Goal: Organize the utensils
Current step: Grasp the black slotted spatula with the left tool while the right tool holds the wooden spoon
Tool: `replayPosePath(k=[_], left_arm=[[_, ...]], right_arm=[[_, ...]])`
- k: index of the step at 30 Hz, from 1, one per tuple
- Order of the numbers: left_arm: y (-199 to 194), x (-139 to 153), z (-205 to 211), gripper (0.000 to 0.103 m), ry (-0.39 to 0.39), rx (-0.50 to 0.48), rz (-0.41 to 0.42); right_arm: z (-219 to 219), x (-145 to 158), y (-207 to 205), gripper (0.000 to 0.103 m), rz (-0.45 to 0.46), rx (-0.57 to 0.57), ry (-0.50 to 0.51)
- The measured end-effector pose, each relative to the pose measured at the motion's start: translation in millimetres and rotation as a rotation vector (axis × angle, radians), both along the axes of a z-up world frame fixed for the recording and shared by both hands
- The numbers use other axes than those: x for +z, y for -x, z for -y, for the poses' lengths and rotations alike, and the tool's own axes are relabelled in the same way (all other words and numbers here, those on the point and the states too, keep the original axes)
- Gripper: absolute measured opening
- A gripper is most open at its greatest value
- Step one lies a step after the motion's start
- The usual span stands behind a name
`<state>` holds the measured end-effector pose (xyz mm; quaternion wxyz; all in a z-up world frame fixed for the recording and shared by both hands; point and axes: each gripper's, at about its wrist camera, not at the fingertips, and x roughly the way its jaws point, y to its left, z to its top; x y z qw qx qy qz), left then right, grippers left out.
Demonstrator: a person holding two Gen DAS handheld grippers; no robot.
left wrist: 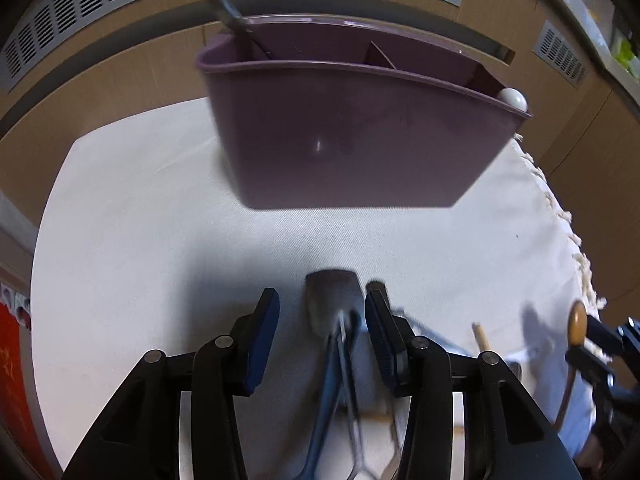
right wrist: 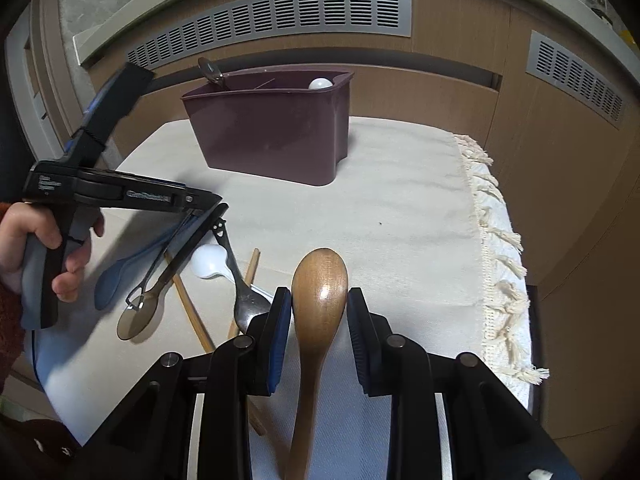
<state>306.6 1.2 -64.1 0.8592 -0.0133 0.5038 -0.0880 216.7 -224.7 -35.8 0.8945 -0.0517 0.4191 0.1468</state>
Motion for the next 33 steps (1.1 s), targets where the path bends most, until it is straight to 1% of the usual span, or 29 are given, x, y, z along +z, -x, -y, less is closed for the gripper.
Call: replayPosePath(k=[1,4,8,10,12,14,15,16,17,20,23,25,27,29,31,33], left_arm=[[4,-1,-2,0.046,-0.002,-0.007,-0.007],[13,-10,-4,0.046,0.025,-0.033,-0.037],[11,-13,5,0.046,-0.016,-0.043,-0.016],[3,-13,10,0.045,-0.023,-0.056,-0.012],[-5,-14,15,0.045,-0.052,-0.067,-0.003],[-12,-13,16,0.045,-0.059,-0.063,-0.001],[-14,-13,17,0.044,-0.063,-0.062,-0.001],[-14,-13,18,0.036,-0.069,-0.069,0.005],[-12,-12,18,0.035,-0.066,-0.075,0.009],[-2,-6,13,0.034,-0.019,-0.069,0.022],[14,8,3,0.033,0.041,-0.048,0.061],[31,24,-5,0.033,0.107,-0.034,0.1],[55,44,-15,0.033,0.181,-0.02,0.163],[78,62,-23,0.033,0.231,-0.004,0.229],[93,74,-30,0.032,0.253,0.007,0.273],[101,81,-33,0.032,0.262,0.008,0.298]], right_arm=[[1,-1,-1,0.026,-0.005,-0.001,-0.005],[3,-4,-4,0.026,-0.02,-0.004,-0.025],[-2,-7,-7,0.026,-0.034,0.007,-0.047],[-5,-8,-5,0.026,-0.03,0.017,-0.039],[-7,-8,-3,0.026,-0.026,0.019,-0.025],[-6,-8,-2,0.026,-0.027,0.014,-0.028],[-5,-8,-2,0.026,-0.029,0.011,-0.029],[-5,-8,-1,0.026,-0.028,0.008,-0.029],[-4,-7,0,0.026,-0.026,0.005,-0.028],[-3,-4,0,0.026,-0.013,0.006,-0.023],[-3,4,1,0.026,0.014,0.011,-0.028],[-3,11,1,0.026,0.023,0.014,-0.049],[-2,19,2,0.026,0.029,0.016,-0.087],[-2,26,6,0.026,0.043,0.026,-0.12],[-3,33,8,0.026,0.059,0.032,-0.137],[-7,38,7,0.026,0.066,0.036,-0.14]])
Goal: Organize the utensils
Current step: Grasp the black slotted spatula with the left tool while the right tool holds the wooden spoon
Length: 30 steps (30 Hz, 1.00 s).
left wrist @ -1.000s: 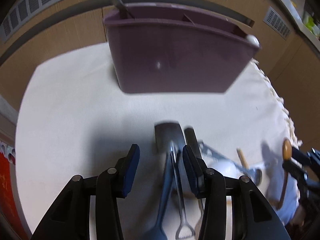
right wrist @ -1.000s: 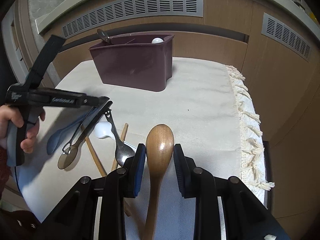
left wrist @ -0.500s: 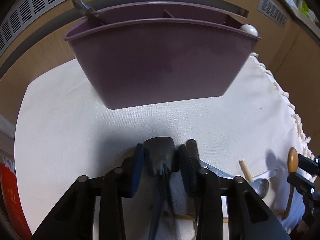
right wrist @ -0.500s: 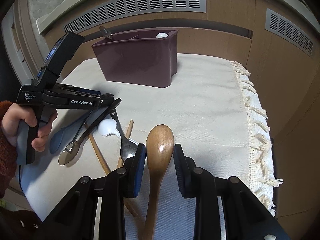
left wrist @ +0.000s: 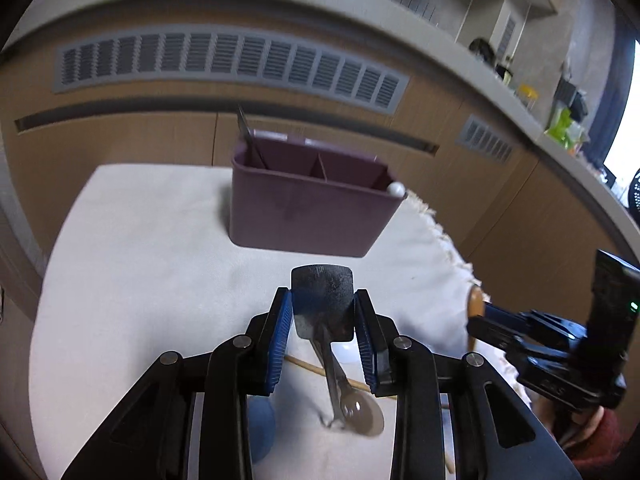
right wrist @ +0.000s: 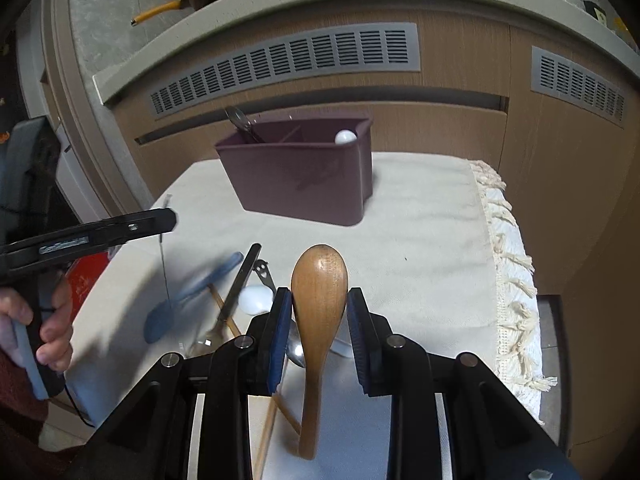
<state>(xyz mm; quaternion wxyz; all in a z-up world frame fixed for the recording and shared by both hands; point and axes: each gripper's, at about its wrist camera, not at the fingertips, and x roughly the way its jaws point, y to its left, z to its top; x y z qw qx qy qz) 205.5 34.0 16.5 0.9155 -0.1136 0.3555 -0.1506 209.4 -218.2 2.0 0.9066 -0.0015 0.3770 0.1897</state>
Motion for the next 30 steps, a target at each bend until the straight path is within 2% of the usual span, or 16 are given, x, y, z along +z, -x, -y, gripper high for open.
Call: replayPosePath(k=[4,5,6,12,15,20,23,25,27,29,30], left_arm=[[12,7,-1,0.031,0.006,0.002,0.031],[14,9,-5,0.026,0.016,0.002,0.035],[15,10,-7,0.008,0.024,0.001,0.034],[16,9,-7,0.008,0.016,0.011,0.036],[11,1,-13,0.008,0.027,0.044,0.006],[-22,-36,-34,0.01,0.008,0.166,-0.147],[-44,-63,-36,0.015,0.007,0.213,-0.236],[-58,-76,-32,0.028,0.034,0.224,-0.279],[-71,-85,-25,0.034,0.049,0.232,-0.308],[-84,-89,-14,0.035,0.043,0.239,-0.317],[-92,-91,-7,0.035,0.015,0.248,-0.316]], right_arm=[[-4,9,-1,0.026,0.005,0.004,-0.023],[-4,12,0,0.026,0.008,0.001,-0.026],[-4,14,0,0.026,0.012,-0.001,-0.024],[-6,20,7,0.026,0.037,-0.005,0.018],[-7,20,8,0.026,0.042,-0.002,0.031],[-8,13,6,0.026,0.034,0.004,0.057],[-8,5,2,0.026,0.016,0.01,0.062],[-7,-1,-2,0.026,0.006,0.015,0.06],[-4,-5,-7,0.026,-0.002,0.015,0.062],[-2,-8,-10,0.026,-0.005,0.014,0.066],[-1,-10,-11,0.026,-0.005,0.011,0.07]])
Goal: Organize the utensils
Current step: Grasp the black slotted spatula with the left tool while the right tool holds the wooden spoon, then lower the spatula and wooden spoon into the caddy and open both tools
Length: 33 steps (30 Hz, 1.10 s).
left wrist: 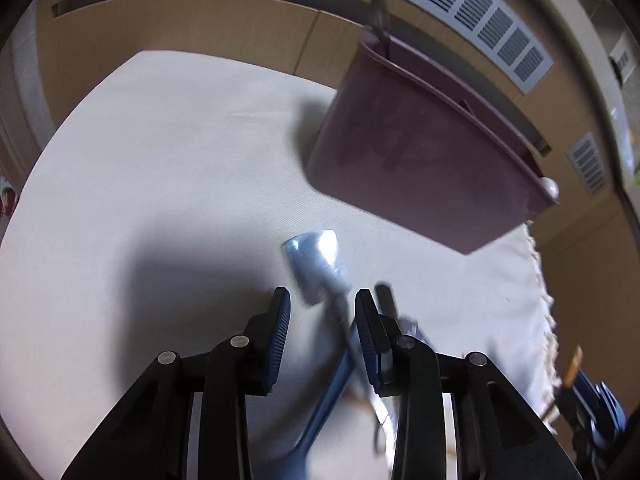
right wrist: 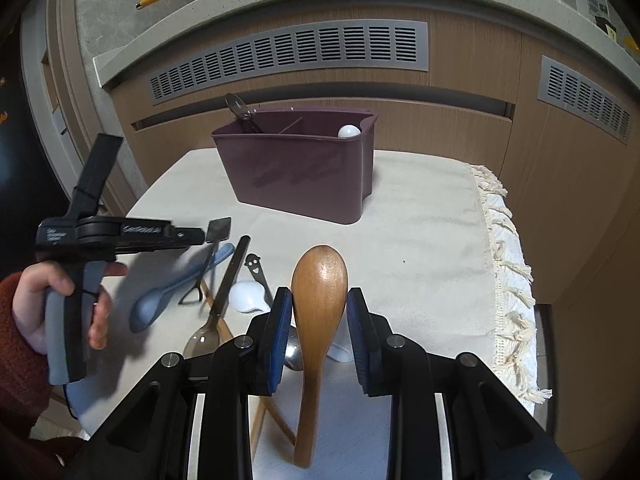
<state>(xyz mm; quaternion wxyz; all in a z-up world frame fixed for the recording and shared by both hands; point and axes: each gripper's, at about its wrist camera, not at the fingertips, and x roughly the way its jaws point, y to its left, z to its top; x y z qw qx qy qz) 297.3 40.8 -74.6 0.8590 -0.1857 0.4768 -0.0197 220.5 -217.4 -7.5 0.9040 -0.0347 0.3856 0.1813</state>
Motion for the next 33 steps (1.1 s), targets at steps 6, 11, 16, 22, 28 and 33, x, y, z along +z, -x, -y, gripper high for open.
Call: replayPosePath(k=[6,11,16,22,28,33], left_arm=[[-28,-2,35,0.035,-0.245,0.033,0.007],[-26,-4,45,0.035,-0.324,0.015,0.034],[-24,-5,36,0.035,-0.27,-0.031,0.044],[0,-3,24,0.034,-0.213,-0.119,0.082],[53,33,12,0.033,-0.07,-0.149,0.223],[78,57,3,0.033,-0.044,-0.148,0.301]], right_arm=[[5,-4,-1,0.026,0.02,-0.016,0.021],[1,-6,0,0.026,0.05,-0.013,0.061],[1,-4,-2,0.026,0.05,-0.01,0.051],[-3,7,5,0.026,0.085,-0.005,0.06],[-3,20,4,0.026,0.066,0.013,-0.023],[-8,23,2,0.025,0.046,0.01,-0.053]])
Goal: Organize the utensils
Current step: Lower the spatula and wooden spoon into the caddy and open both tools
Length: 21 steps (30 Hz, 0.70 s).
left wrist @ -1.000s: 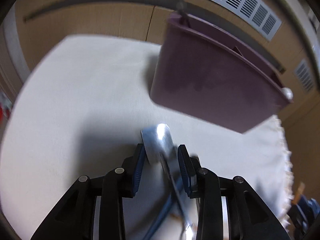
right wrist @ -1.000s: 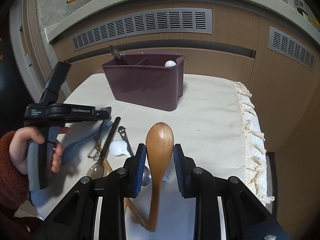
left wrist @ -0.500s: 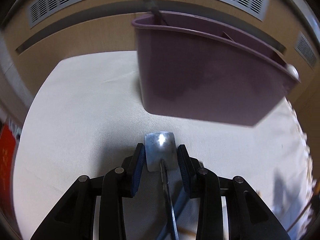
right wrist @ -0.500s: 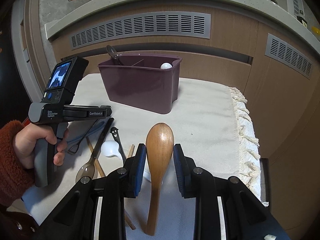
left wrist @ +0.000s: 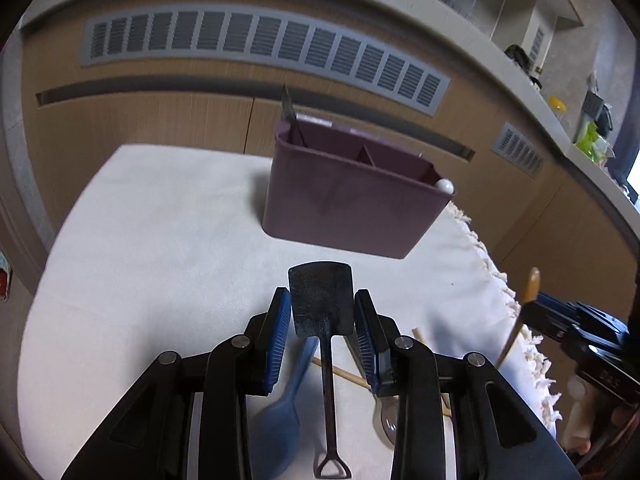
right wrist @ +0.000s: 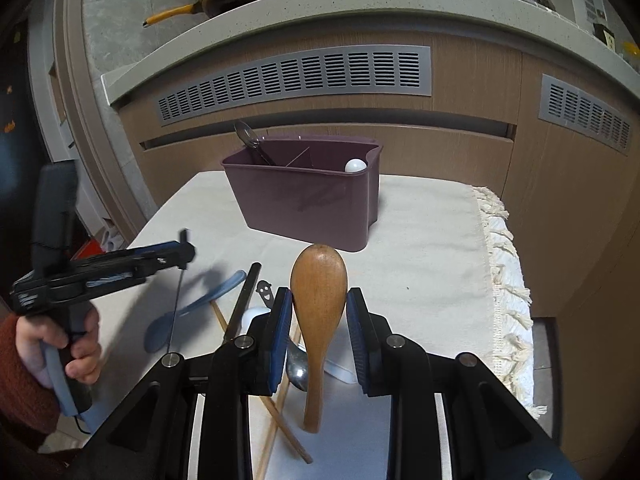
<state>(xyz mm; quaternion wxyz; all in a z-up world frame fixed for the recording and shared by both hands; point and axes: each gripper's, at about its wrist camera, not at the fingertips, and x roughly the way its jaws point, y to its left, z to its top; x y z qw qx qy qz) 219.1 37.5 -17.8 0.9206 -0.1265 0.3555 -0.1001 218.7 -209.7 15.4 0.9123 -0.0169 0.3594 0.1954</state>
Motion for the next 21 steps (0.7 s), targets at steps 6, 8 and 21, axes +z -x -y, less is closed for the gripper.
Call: replayPosePath(k=[6,8,21], left_arm=[[10,9,-3,0.033,-0.02,-0.014,0.037],[10,10,-3,0.033,-0.008,-0.022,0.04],[16,119,-7,0.033,-0.005,-0.067,0.32]], right_arm=[[-3,4,2,0.025,-0.003,0.001,0.001],[-4,5,4,0.025,0.003,-0.001,0.01],[-5,63,-1,0.025,0.189,0.003,-0.009]])
